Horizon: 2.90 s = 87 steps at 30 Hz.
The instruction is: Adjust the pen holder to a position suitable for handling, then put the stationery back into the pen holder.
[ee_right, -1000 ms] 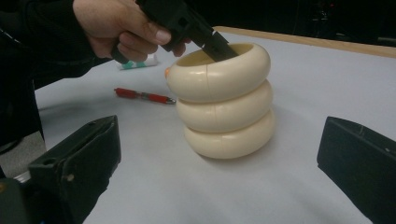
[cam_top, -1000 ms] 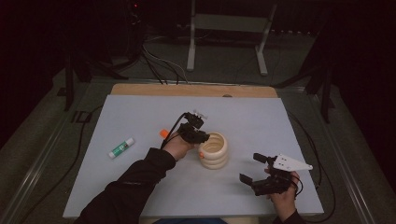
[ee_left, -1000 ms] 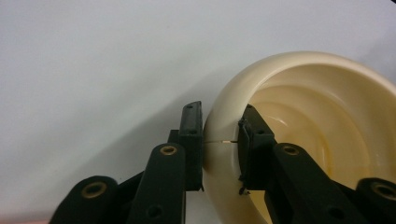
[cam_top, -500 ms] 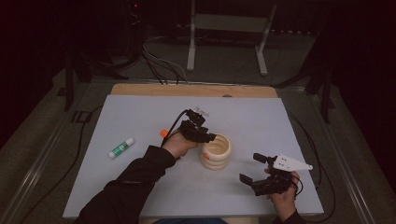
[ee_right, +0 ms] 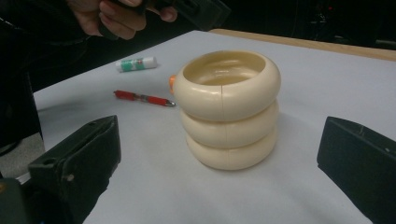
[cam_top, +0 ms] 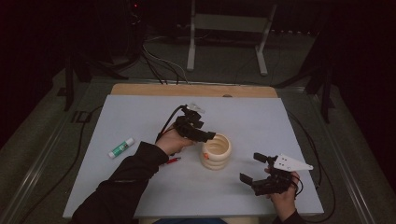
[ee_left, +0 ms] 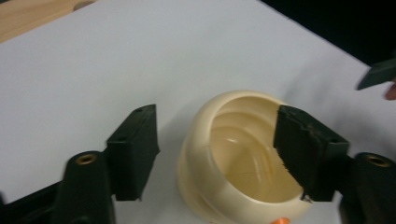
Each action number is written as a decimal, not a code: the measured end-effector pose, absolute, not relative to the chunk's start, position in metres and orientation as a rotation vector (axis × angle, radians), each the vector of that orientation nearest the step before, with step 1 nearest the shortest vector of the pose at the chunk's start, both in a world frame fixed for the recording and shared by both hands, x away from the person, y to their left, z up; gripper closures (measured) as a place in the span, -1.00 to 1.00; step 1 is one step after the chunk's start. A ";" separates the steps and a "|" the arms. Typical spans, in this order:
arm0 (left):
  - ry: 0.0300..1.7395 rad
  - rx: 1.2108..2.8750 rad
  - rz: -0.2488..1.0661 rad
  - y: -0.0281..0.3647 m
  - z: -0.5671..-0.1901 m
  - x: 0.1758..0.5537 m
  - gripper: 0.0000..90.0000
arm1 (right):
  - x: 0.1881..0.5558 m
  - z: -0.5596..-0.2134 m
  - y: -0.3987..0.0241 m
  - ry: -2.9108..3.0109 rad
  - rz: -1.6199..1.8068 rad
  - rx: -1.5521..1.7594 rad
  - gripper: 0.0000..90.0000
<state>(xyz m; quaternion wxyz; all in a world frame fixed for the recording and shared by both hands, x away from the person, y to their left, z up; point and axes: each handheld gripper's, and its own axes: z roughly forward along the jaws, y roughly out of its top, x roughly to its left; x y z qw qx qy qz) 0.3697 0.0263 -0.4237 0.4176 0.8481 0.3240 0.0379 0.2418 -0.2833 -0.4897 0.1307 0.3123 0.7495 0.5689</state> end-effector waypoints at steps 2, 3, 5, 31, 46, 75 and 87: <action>0.810 2.107 0.089 0.031 -0.422 0.370 -0.42 | 0.242 -0.490 -0.283 2.167 1.642 0.901 -1.00; 0.799 2.096 0.072 0.033 -0.421 0.370 -0.48 | 0.242 -0.490 -0.283 2.161 1.640 0.900 -1.00; 0.776 2.083 0.076 0.037 -0.420 0.368 -0.58 | 0.242 -0.490 -0.283 2.151 1.637 0.905 -1.00; 0.640 1.955 0.160 0.110 -0.423 0.347 -0.95 | 0.250 -0.455 -0.268 2.076 1.726 0.843 -1.00; 0.546 1.975 0.205 0.146 -0.433 0.317 -0.95 | 0.252 -0.452 -0.267 2.069 1.738 0.836 -1.00; 0.529 2.050 0.255 0.176 -0.476 0.281 -0.95 | 0.250 -0.457 -0.263 2.101 1.741 0.820 -1.00; 0.618 2.131 0.215 0.174 -0.509 0.289 -0.65 | 0.249 -0.457 -0.264 2.099 1.749 0.816 -1.00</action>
